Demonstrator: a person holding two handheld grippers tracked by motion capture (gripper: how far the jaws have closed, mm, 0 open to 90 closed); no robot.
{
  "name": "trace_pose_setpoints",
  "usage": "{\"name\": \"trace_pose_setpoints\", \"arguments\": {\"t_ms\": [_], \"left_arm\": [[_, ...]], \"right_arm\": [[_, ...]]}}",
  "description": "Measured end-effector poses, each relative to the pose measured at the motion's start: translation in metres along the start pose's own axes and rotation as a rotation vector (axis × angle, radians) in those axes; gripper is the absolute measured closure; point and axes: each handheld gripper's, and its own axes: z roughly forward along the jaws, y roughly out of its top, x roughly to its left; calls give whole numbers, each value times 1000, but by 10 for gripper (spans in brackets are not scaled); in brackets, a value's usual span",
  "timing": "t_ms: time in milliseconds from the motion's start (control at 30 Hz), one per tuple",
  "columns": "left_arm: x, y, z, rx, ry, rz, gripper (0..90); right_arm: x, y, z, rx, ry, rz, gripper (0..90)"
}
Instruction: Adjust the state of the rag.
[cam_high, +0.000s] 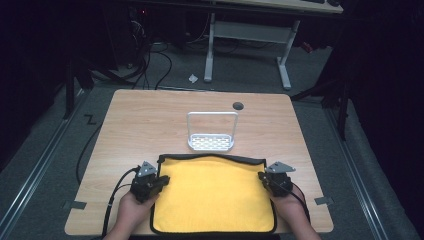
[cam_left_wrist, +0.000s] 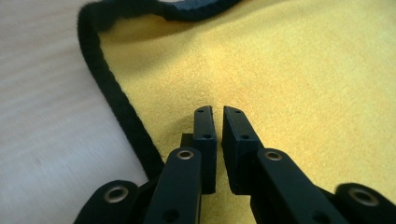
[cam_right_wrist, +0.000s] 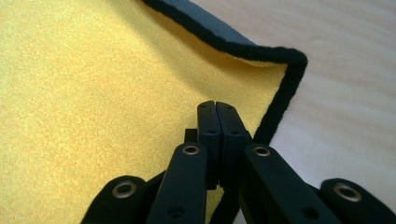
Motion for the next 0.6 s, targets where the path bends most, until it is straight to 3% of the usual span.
{"name": "trace_pose_setpoints", "arguments": {"t_ms": [133, 233, 367, 467, 533, 600], "left_arm": [[-10, -8, -9, 27, -39, -3, 841], [-3, 6, -2, 11, -18, -7, 823], [12, 29, 15, -16, 30, -11, 819], [27, 42, 22, -46, 38, -55, 819], [42, 50, 33, -28, 78, -70, 820], [47, 52, 37, -7, 92, -72, 820]], "right_arm": [[7, -16, -19, 10, 12, 2, 898], [7, -13, -21, -17, -1, -1, 886], [-2, 4, -6, -24, -19, 14, 881], [-14, 16, 8, -32, -40, 30, 877], [-25, 24, 20, -20, -56, 50, 873], [-31, 26, 29, 1, -67, 56, 872]]}}
